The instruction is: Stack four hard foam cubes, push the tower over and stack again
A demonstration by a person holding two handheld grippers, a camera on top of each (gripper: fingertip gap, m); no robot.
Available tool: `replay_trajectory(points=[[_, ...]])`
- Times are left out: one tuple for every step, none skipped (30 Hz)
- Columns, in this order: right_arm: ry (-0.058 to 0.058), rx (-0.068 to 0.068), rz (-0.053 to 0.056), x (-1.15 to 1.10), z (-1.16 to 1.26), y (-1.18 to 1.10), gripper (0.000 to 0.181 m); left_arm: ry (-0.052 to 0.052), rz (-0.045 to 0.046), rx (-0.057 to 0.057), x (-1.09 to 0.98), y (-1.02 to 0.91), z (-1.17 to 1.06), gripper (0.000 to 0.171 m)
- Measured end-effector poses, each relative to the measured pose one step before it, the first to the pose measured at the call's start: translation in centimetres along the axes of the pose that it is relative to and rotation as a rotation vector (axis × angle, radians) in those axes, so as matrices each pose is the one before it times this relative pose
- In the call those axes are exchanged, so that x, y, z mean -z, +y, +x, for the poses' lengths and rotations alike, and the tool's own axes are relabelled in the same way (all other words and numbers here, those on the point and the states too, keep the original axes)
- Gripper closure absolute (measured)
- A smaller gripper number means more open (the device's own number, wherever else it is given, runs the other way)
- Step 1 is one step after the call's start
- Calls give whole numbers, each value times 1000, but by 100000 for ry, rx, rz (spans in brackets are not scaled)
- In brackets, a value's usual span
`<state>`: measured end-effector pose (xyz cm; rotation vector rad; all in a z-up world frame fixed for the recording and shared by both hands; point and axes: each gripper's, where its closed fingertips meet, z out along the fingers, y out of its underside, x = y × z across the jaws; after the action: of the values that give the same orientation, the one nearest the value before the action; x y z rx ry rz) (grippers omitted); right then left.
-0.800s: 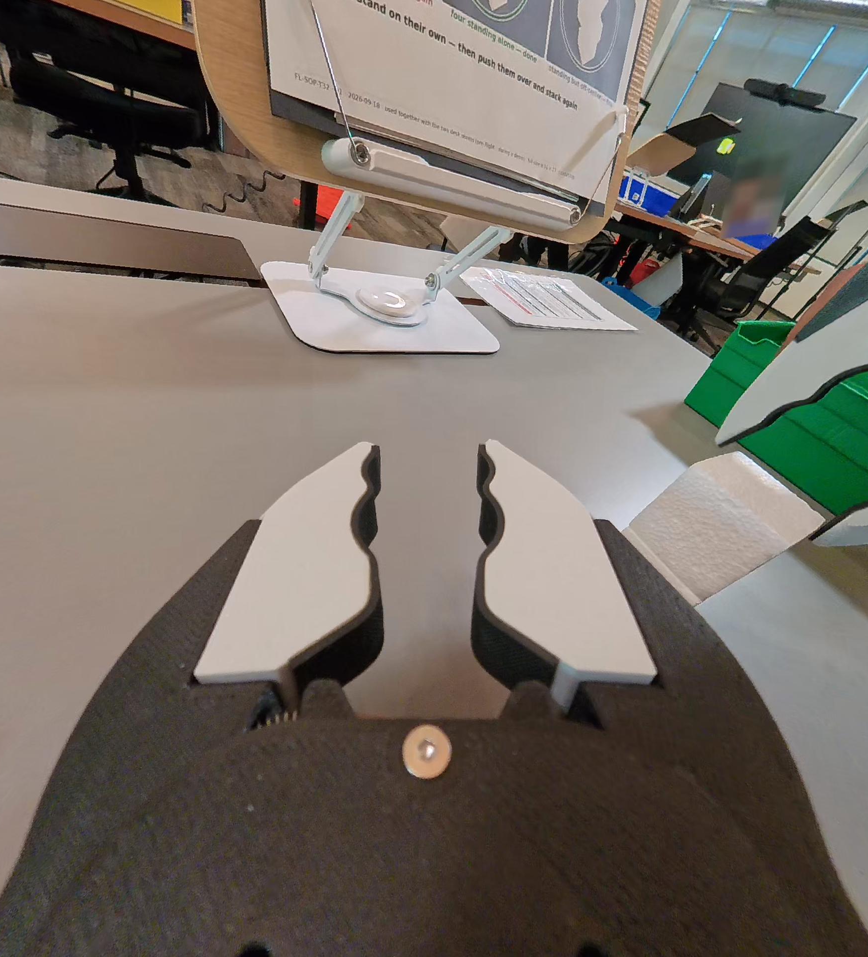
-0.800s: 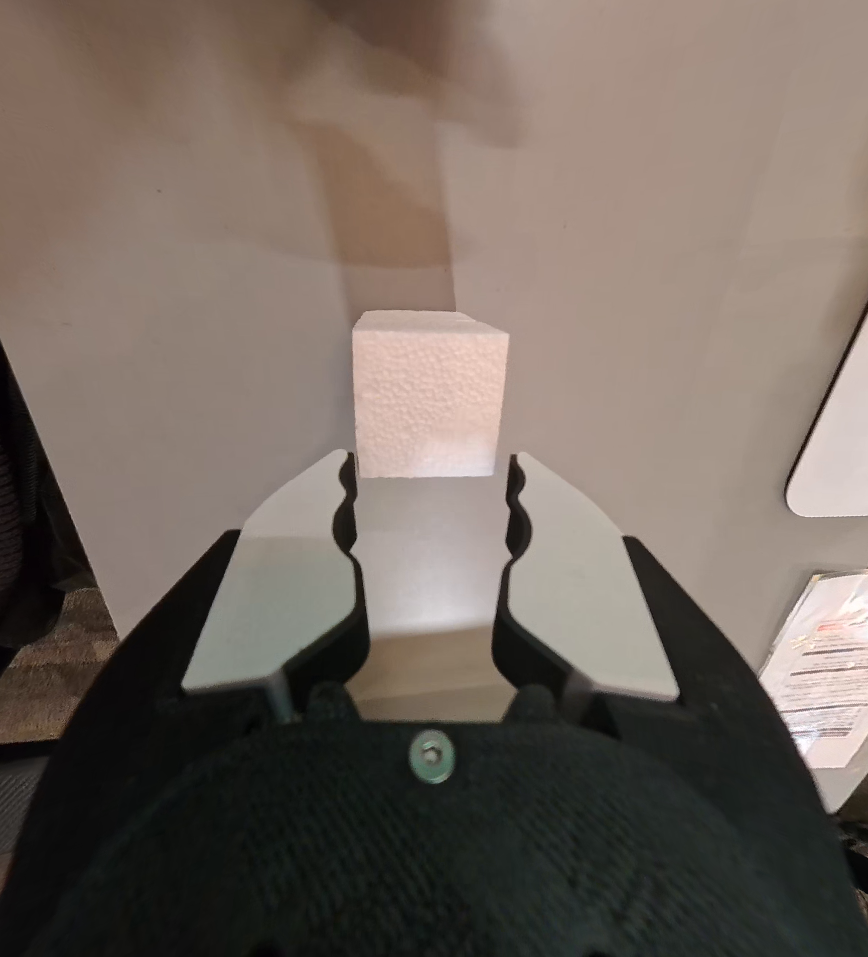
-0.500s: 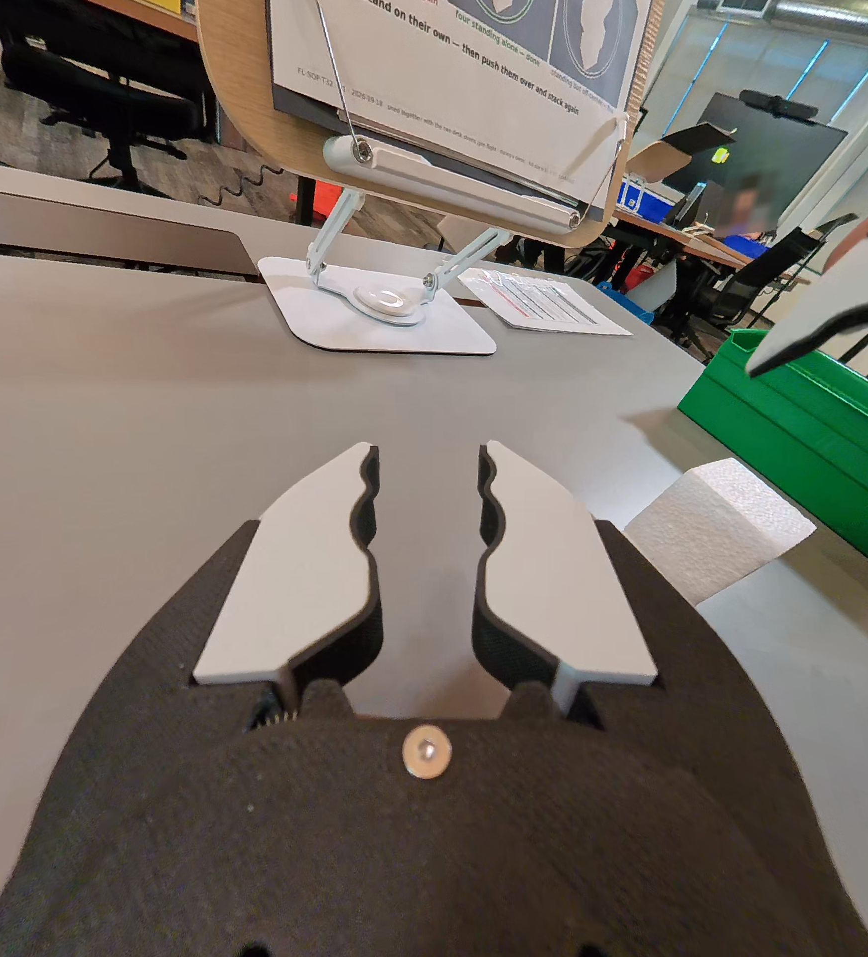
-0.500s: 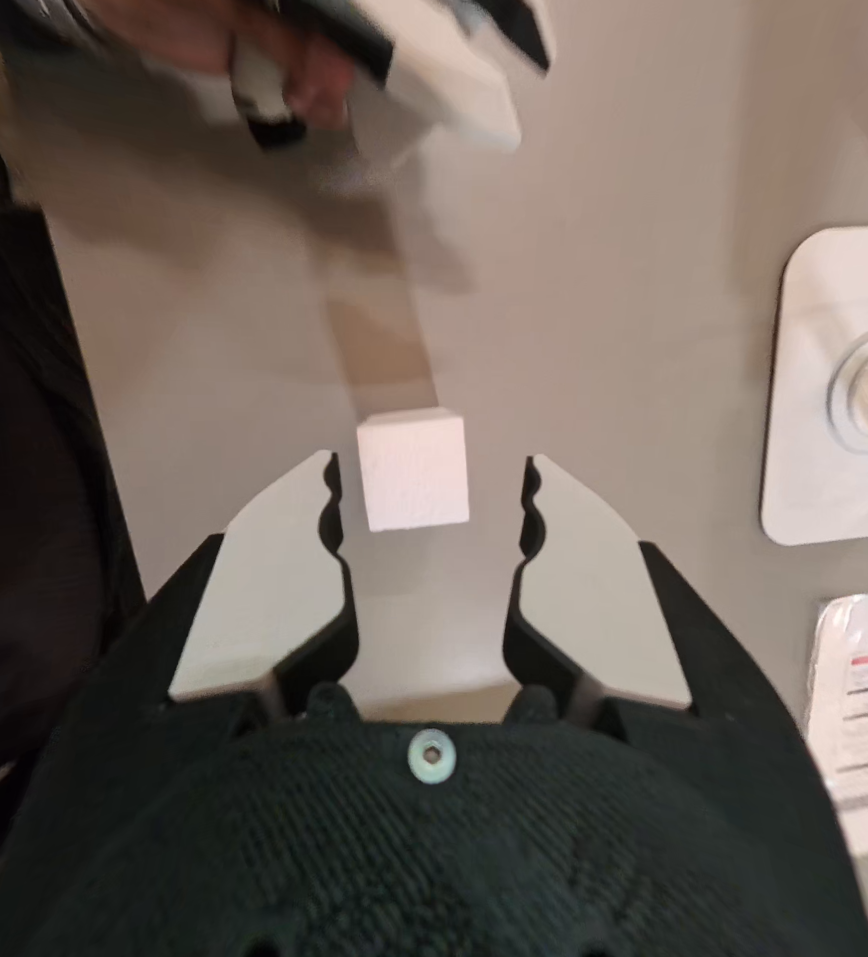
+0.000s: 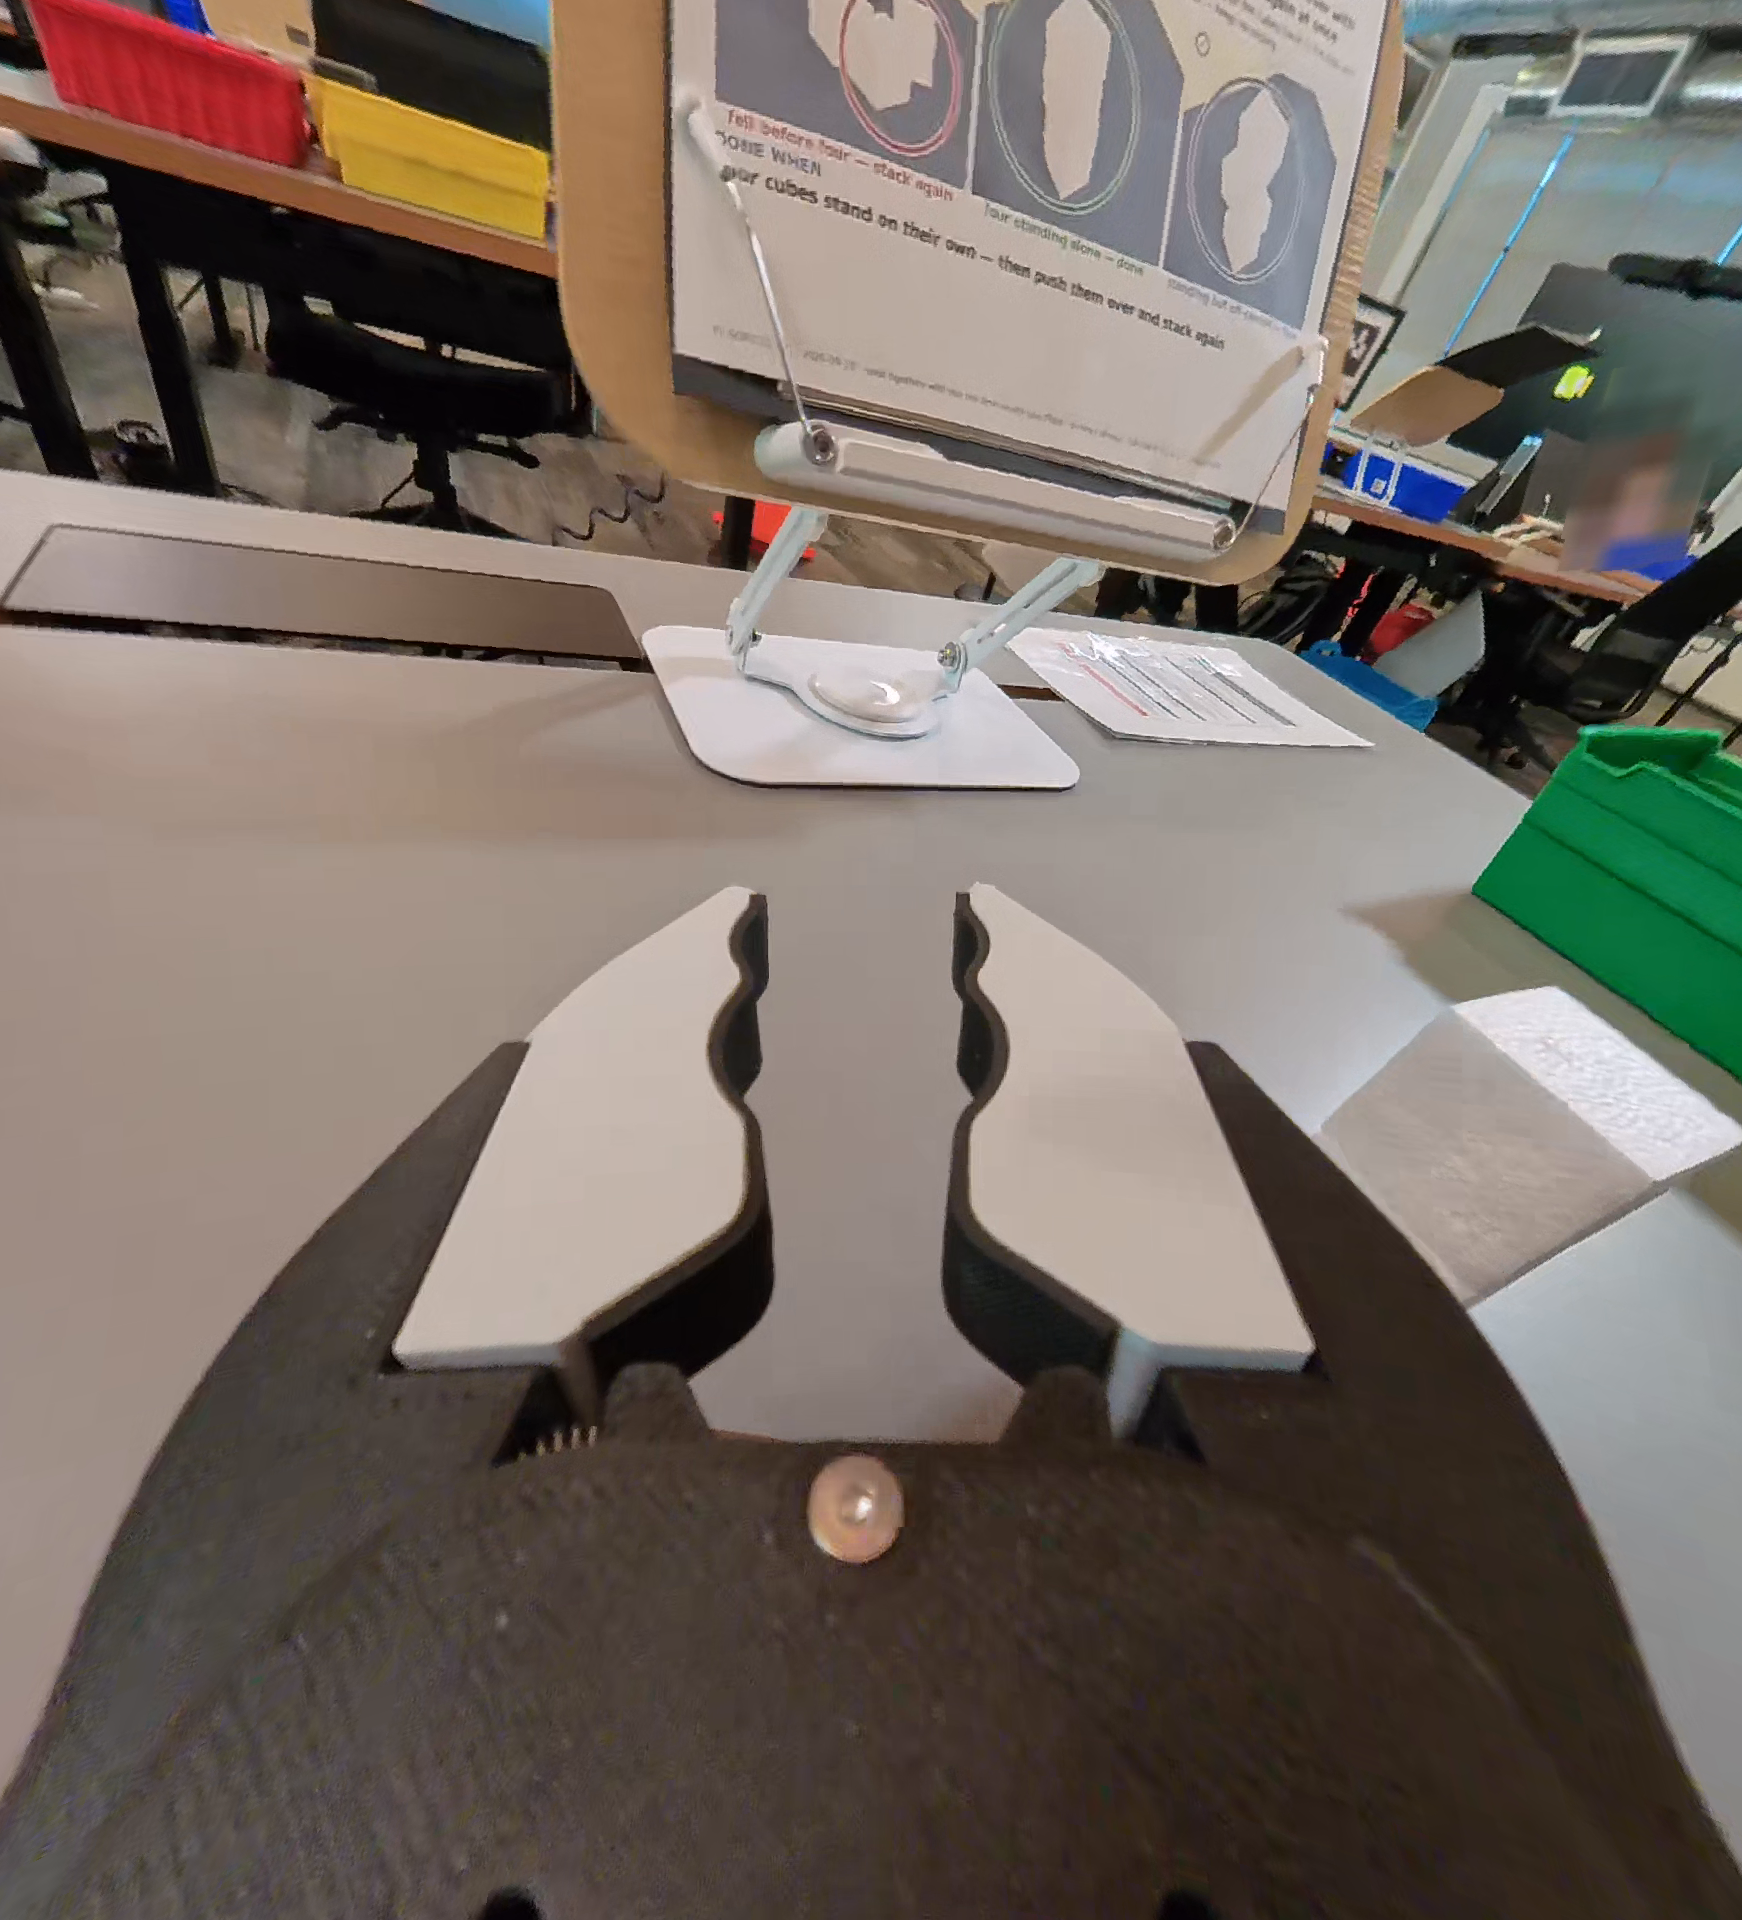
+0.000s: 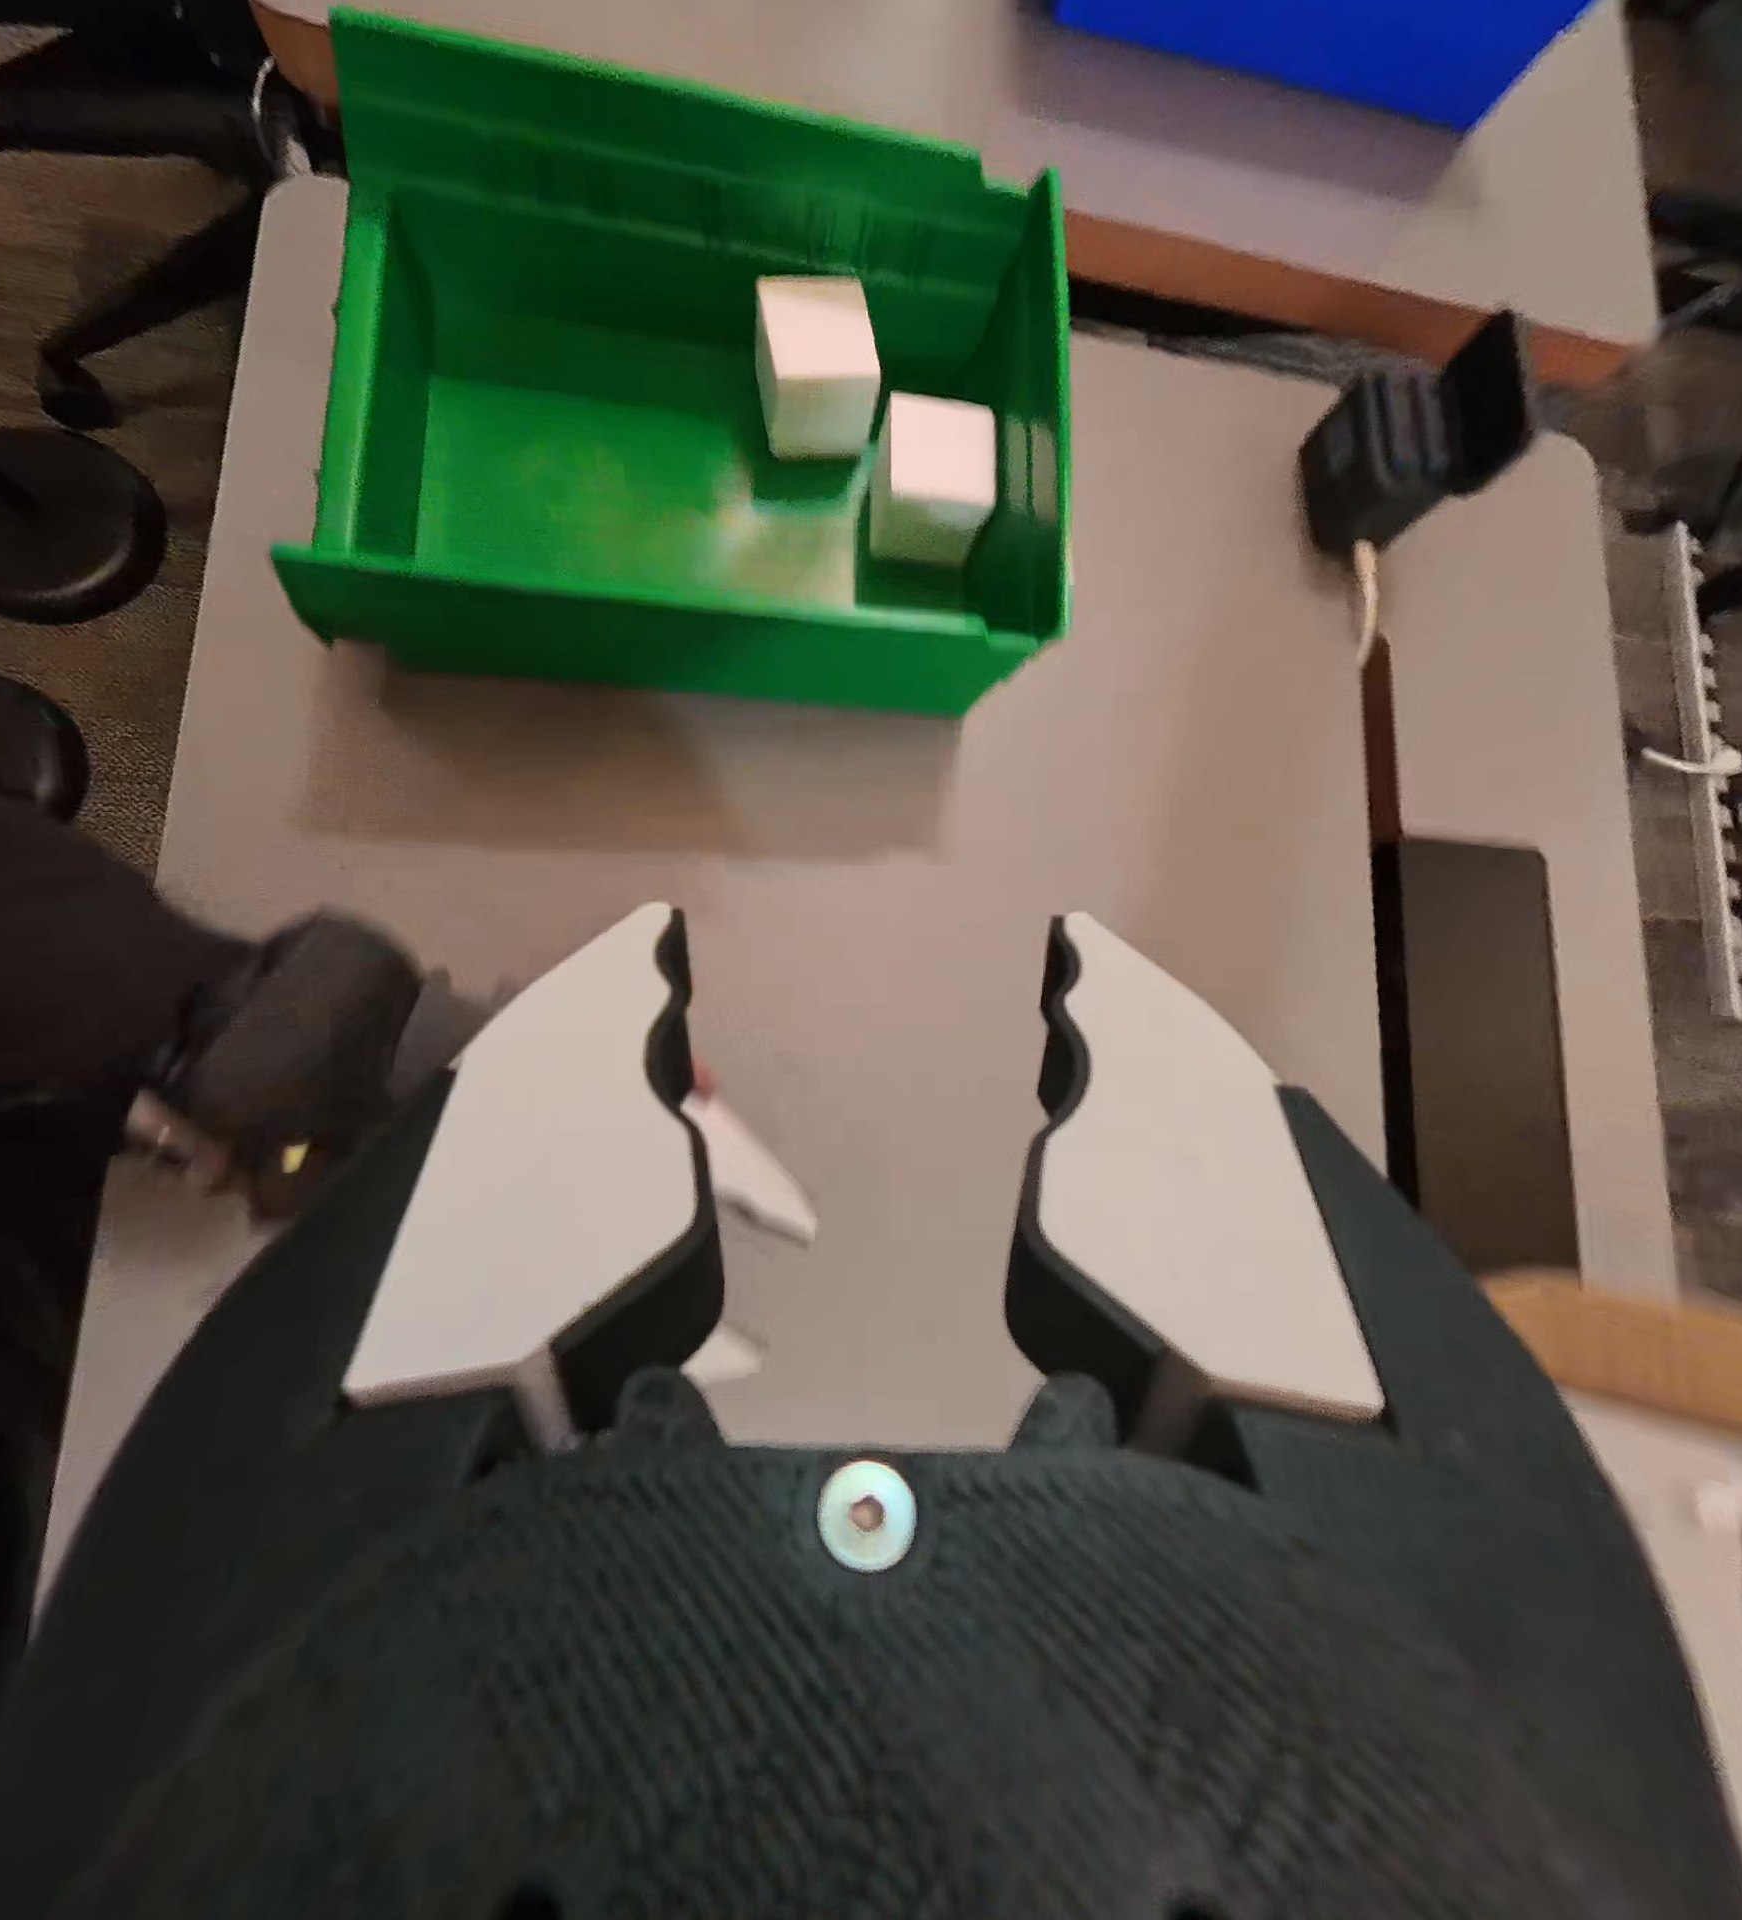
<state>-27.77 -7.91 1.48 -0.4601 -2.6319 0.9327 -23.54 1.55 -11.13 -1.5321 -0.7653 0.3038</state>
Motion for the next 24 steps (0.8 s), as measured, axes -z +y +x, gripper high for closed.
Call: replay_trajectory(points=[[-2232, 1333, -613, -2029, 176, -1506, 115, -269, 227, 2532, 304, -2, -227, 136], [-2176, 1951, -1022, -2158, 138, -1397, 115, -454, 351, 1794, 374, -36, -300, 136], [-2089, 2384, -1232, -2237, 116, -1342, 115, -1050, 614, 1070, 446, -71, -416, 136], [-1904, 2602, -1347, -2288, 122, -1308, 114, -1376, 683, 910, 491, -99, -503, 136], [-2042, 2688, -1463, -2313, 78, -1261, 114, -1147, 767, 1293, 542, -145, -498, 136], [-2153, 2044, -1115, -2295, 43, -1278, 114, -1125, 794, 1830, 562, -140, -513, 136], [-2570, 1377, -833, -2256, -55, -1254, 114, -1065, 762, 2144, 604, -118, -505, 136], [-2480, 1126, -1017, -2227, -78, -1149, 113, -1130, 575, 2238, 607, -73, -527, 136], [-1810, 1324, -1424, -2167, -5, -996, 112, -1195, 399, 2305, 619, -53, -535, 136], [-1057, 1467, -1719, -2074, 99, -831, 111, -844, -28, 2323, 589, 15, -515, 136], [-761, 1057, -1921, -1954, 161, -682, 109, -845, -1163, 1858, 502, 210, -566, 136], [-930, 369, -2372, -1819, 197, -524, 107, -1659, -1985, 1298, 375, 395, -741, 136], [-1193, 41, -2729, -1635, 179, -404, 104, -2127, -1501, 1603, 295, 345, -810, 136], [-600, 147, -2529, -1433, 261, -337, 101, -1299, -781, 2419, 240, 178, -674, 136], [661, 388, -2293, -1258, 403, -273, 101, -296, -481, 2877, 200, 31, -465, 135], [974, 496, -2457, -1128, 406, -161, 100, 15, -110, 2632, 161, -64, -327, 135], [390, 305, -3039, -1010, 282, 0, 99, -95, 377, 1646, 98, -113, -259, 135], [149, 89, -3539, -869, 213, 167, 99, -398, 442, 440, 10, -115, -220, 135], [-180, 447, -3847, -698, 115, 309, 104, -456, -305, -340, -80, 25, -163, 135], [498, 685, -3478, -460, 139, 366, 119, -62, -911, -742, -143, 124, -50, 135], [2261, 693, -1106, -112, 330, 111, 127, 256, -1009, -820, -139, 167, 58, 135], [-1186, 777, 925, 285, -216, -61, 127, 388, -841, -708, -103, 140, 117, 134], [-2828, -221, 1960, 634, -492, -124, 128, 530, -523, -619, -58, 94, 167, 134], [-1492, -828, 3006, 950, -352, -182, 128, 607, -178, -679, -11, 15, 185, 134]])
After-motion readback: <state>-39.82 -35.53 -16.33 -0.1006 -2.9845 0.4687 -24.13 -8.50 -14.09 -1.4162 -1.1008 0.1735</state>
